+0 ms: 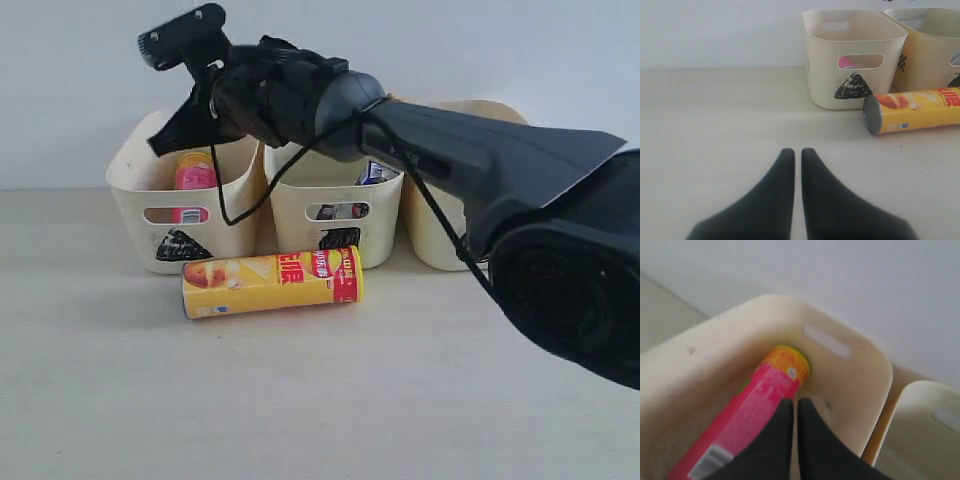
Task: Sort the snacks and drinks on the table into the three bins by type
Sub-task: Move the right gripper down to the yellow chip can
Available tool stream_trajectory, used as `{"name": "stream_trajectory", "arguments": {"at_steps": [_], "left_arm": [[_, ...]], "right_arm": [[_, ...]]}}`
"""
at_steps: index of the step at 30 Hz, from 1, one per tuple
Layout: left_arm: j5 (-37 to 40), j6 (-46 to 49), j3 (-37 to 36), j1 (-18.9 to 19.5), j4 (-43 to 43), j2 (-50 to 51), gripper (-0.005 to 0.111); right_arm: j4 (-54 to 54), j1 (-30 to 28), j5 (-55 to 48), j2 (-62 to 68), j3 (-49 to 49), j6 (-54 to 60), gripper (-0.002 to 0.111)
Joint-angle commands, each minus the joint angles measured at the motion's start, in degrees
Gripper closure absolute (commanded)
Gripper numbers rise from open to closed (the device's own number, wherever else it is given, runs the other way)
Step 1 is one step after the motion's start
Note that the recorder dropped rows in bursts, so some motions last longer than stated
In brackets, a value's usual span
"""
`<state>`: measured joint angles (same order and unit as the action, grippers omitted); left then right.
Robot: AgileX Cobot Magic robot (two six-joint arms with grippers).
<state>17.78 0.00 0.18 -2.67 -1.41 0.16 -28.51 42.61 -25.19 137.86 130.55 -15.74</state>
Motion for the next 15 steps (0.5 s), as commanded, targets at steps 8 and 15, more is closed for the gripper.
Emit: {"name": "stream_trajectory", "arguments": {"at_steps": [8,15], "left_arm": [[-0.04,0.46,-0.18,0.15,-0.06,-0.16,0.102],[-0.04,0.46,-0.18,0.15,-0.06,-0.16,0.102]], "right_arm": [[31.00,-0.24,-25.56,-6.78,0.41,43.36,0.107],[36.58,-0.24,-42.13,-7.75,0.41,60.10,0.107]]}}
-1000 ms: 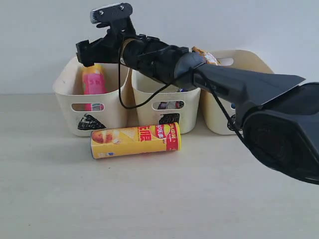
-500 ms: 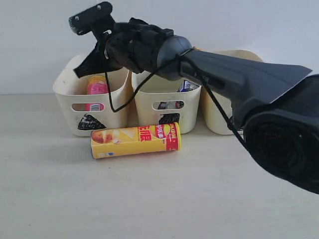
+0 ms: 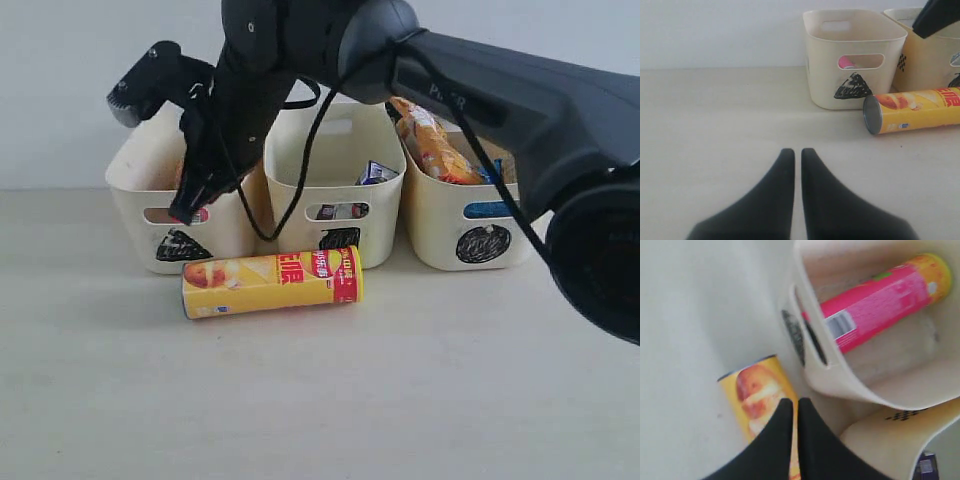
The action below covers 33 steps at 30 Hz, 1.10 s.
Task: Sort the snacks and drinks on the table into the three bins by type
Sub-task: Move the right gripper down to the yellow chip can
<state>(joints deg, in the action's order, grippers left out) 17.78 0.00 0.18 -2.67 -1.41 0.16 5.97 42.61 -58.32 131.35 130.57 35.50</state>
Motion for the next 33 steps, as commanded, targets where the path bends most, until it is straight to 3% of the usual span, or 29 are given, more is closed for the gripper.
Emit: {"name": "stream_trajectory", "arguments": {"at_steps": [1,10,13,15,20,22,27,33], "left_arm": [[-0.04,0.46,-0.18,0.15,-0.06,-0.16,0.102],[-0.04,0.46,-0.18,0.15,-0.06,-0.16,0.102],[-0.04,0.46,-0.18,0.15,-0.06,-0.16,0.102],[-0.04,0.46,-0.18,0.15,-0.06,-0.16,0.102],[-0.04,0.46,-0.18,0.15,-0.06,-0.16,0.102],[-0.04,0.46,-0.18,0.15,-0.06,-0.16,0.102],[-0.04,0.46,-0.18,0.15,-0.06,-0.16,0.102],[-0.04,0.46,-0.18,0.15,-0.06,-0.16,0.102]], "right_arm": [[2.19,-0.24,-10.98,-1.23,0.38,10.55,0.107],[5.03,-0.24,-11.64,-0.41,-0.09,26.29,0.107],[5.91,-0.24,-11.64,0.77,-0.09,28.10,0.097],[5.91,-0.24,-11.64,1.54,-0.19,29.66,0.081],[3.68,-0.36,-11.64,3.10,-0.19,29.66,0.019],[1.07,-0.36,-11.64,3.61,-0.19,28.62,0.003],[-4.37,-0.70,-11.64,5.59,-0.19,26.31,0.003],[-2.65,-3.33,-10.83,7.33,-0.19,25.62,0.003]]}}
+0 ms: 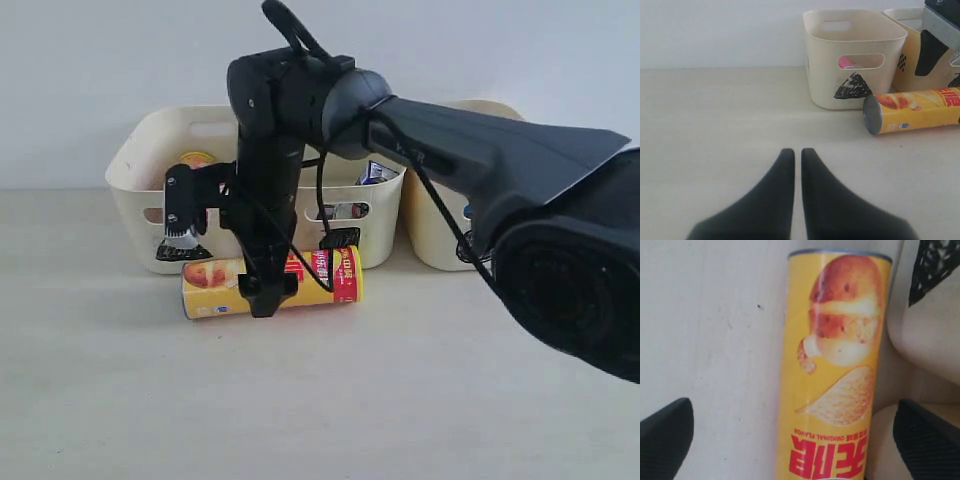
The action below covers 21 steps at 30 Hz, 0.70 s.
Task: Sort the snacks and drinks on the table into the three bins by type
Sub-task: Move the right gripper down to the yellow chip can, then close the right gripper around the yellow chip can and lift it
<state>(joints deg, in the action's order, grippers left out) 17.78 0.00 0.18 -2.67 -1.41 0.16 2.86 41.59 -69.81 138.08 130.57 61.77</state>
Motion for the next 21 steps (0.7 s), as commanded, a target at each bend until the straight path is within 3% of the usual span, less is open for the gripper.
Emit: {"name": "stream_trajectory", "arguments": {"at_steps": [1,5,15,21], "left_arm": [[-0.04,0.46,-0.18,0.15,-0.06,-0.16,0.102],[-0.04,0.46,-0.18,0.15,-0.06,-0.16,0.102],[-0.04,0.46,-0.18,0.15,-0.06,-0.16,0.102],[-0.04,0.46,-0.18,0.15,-0.06,-0.16,0.102]], "right_arm": [[1.72,-2.84,1.38,0.71,-0.19,-0.44,0.003],[8.06,-4.38,2.11,0.82,-0.19,1.95,0.003],[7.57,-4.38,6.19,3.58,-0.19,3.91,0.004],[6.64,-4.38,7.72,4.89,-0.19,4.74,0.023]]}}
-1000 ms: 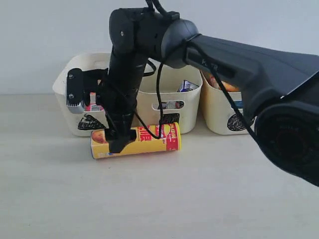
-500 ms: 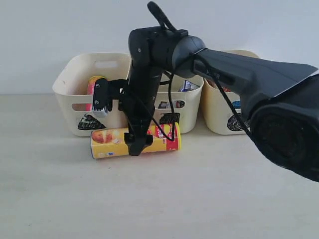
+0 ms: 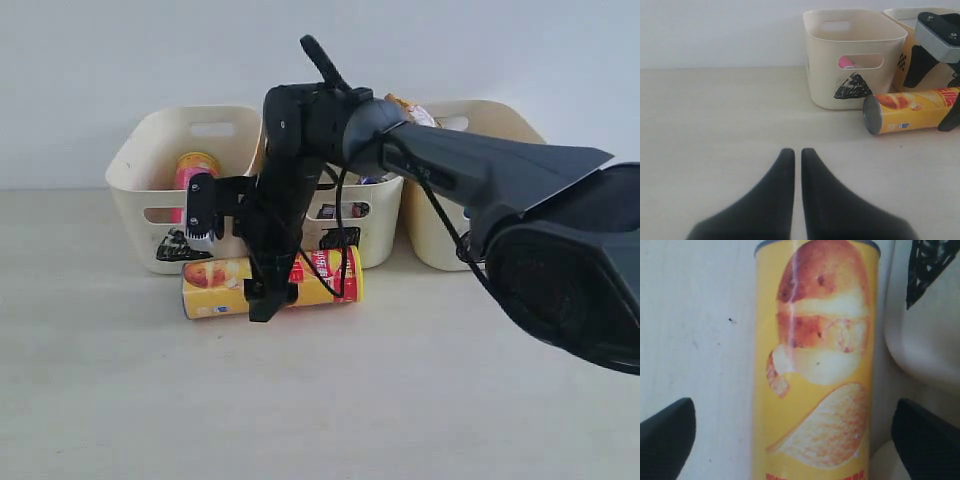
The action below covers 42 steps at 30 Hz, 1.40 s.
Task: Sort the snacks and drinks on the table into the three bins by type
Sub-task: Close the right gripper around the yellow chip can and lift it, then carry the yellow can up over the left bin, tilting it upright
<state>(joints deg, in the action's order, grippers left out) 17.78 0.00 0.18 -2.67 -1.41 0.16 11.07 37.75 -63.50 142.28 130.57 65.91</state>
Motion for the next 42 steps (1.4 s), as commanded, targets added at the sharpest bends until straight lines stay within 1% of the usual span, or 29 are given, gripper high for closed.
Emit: {"name": "stream_trajectory", "arguments": {"at_steps": [1,2,4,11,13,14,16,18,19,27,32,35,37,38,42], "left_arm": [[-0.04,0.46,-0.18,0.15,-0.06,-0.16,0.102],[-0.04,0.46,-0.18,0.15,-0.06,-0.16,0.102],[-0.04,0.46,-0.18,0.15,-0.06,-0.16,0.102],[-0.04,0.46,-0.18,0.15,-0.06,-0.16,0.102],[-0.04,0.46,-0.18,0.15,-0.06,-0.16,0.102],[-0.04,0.46,-0.18,0.15,-0.06,-0.16,0.102],[-0.04,0.46,-0.18,0.15,-0.06,-0.16,0.102],[-0.04,0.46,-0.18,0.15,-0.06,-0.16,0.102],[-0.04,0.46,-0.18,0.15,-0.06,-0.16,0.102],[-0.04,0.46,-0.18,0.15,-0.06,-0.16,0.102],[-0.04,0.46,-0.18,0.15,-0.06,-0.16,0.102],[-0.04,0.46,-0.18,0.15,-0.06,-0.16,0.102],[-0.04,0.46,-0.18,0.15,-0.06,-0.16,0.102],[-0.04,0.46,-0.18,0.15,-0.06,-0.16,0.102],[-0.04,0.46,-0.18,0.15,-0.06,-0.16,0.102]], "right_arm": [[-2.08,-0.53,1.55,1.04,-0.19,0.60,0.027],[-2.82,-0.53,1.81,1.22,-0.19,0.60,0.030],[-3.98,-0.53,2.47,1.77,-0.19,0.60,0.033],[-4.59,-0.53,2.90,3.51,-0.19,0.60,0.033],[-4.71,-0.53,2.90,3.51,-0.19,0.48,0.040],[-4.71,-0.53,3.02,3.51,-0.19,0.40,0.048],[-4.96,-0.53,3.11,3.37,-0.19,0.40,0.067],[-5.73,-0.53,2.89,3.36,-0.19,0.19,0.096],[-5.84,-0.53,2.89,3.36,-0.19,0.19,0.108],[-6.86,1.18,1.61,2.16,-0.19,-0.27,0.107],[-8.30,2.91,1.57,-0.63,-0.19,-3.21,0.107],[-6.89,3.39,-0.22,-2.73,-0.19,-5.02,0.107],[-5.30,3.39,-2.21,-4.45,-0.19,-7.06,0.108],[-4.60,3.39,-2.60,-5.36,-0.19,-10.23,0.109],[-1.53,3.39,-2.42,-7.68,-0.19,-16.03,0.109]]}}
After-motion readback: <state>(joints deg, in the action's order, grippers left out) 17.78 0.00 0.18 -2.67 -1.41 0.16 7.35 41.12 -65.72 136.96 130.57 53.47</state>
